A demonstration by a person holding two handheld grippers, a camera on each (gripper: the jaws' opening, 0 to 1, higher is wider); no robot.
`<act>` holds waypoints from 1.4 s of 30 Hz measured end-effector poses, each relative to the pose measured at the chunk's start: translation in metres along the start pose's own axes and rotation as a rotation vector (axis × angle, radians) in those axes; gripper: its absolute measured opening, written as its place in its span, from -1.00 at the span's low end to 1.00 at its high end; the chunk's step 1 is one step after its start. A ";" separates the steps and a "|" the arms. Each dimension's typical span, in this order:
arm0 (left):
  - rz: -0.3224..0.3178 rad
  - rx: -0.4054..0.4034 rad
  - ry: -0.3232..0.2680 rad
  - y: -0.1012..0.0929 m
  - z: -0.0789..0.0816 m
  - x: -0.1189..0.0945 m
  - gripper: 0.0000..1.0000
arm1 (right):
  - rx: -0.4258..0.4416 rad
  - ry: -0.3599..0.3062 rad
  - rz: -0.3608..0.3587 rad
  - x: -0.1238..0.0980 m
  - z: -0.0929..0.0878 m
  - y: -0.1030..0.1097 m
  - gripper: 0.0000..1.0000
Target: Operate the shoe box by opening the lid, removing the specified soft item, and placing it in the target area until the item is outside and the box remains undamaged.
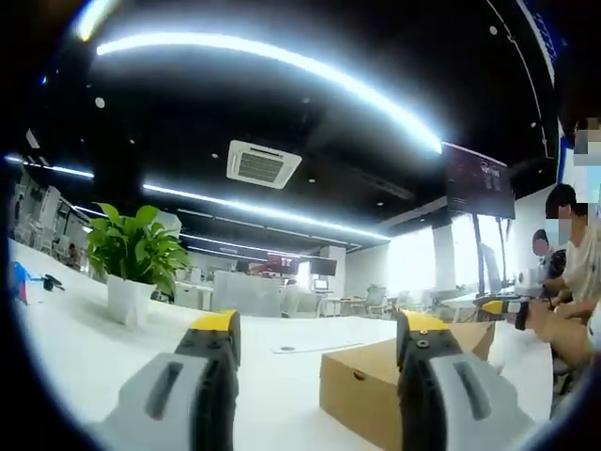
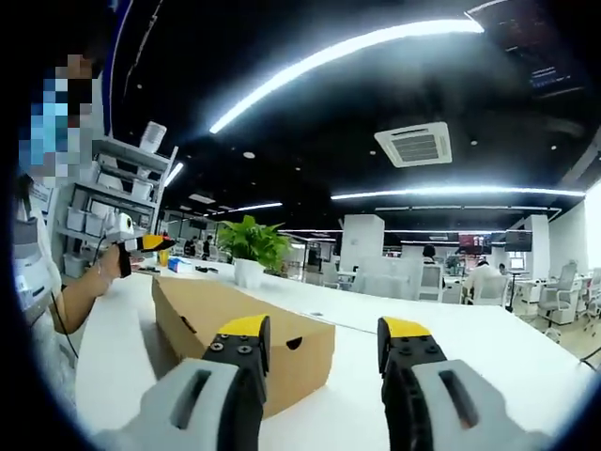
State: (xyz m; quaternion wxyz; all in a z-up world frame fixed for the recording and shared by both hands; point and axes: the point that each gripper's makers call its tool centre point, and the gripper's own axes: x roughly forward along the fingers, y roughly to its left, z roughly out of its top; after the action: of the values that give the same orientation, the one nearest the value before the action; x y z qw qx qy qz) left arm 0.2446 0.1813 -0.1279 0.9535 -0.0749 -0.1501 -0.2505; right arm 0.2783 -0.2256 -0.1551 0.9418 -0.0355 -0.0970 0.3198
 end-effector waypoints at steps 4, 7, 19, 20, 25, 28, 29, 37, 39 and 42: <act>-0.058 -0.016 0.022 -0.010 -0.004 0.002 0.39 | 0.000 -0.012 0.024 0.001 0.002 0.006 -0.02; -0.076 -0.006 0.044 -0.014 -0.008 0.004 0.39 | 0.005 -0.012 0.030 0.001 0.002 0.007 -0.02; -0.173 0.001 0.129 -0.036 -0.027 0.007 0.39 | 0.012 -0.011 0.061 0.002 0.001 0.015 0.00; -0.178 0.005 0.135 -0.038 -0.029 0.007 0.39 | 0.013 -0.009 0.064 0.002 0.000 0.016 0.00; -0.217 0.010 0.163 -0.047 -0.036 0.007 0.39 | 0.024 -0.008 0.085 0.003 -0.001 0.021 0.03; -0.225 0.025 0.183 -0.050 -0.041 0.008 0.43 | 0.035 -0.009 0.090 0.003 -0.001 0.022 0.05; -0.225 0.033 0.187 -0.051 -0.042 0.008 0.44 | 0.037 -0.008 0.089 0.003 -0.002 0.022 0.05; -0.242 0.033 0.205 -0.055 -0.046 0.007 0.45 | 0.047 -0.005 0.090 0.003 -0.003 0.022 0.08; -0.251 0.033 0.216 -0.057 -0.048 0.007 0.45 | 0.050 -0.003 0.102 0.004 -0.004 0.024 0.10; -0.274 0.041 0.245 -0.064 -0.055 0.006 0.45 | 0.065 -0.002 0.122 0.004 -0.005 0.028 0.15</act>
State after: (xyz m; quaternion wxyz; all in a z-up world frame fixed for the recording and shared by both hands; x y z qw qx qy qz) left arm 0.2313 0.1109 -0.1735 0.9229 -0.0035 -0.0467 -0.3822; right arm 0.2658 -0.2004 -0.1628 0.9212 -0.0105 -0.0851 0.3796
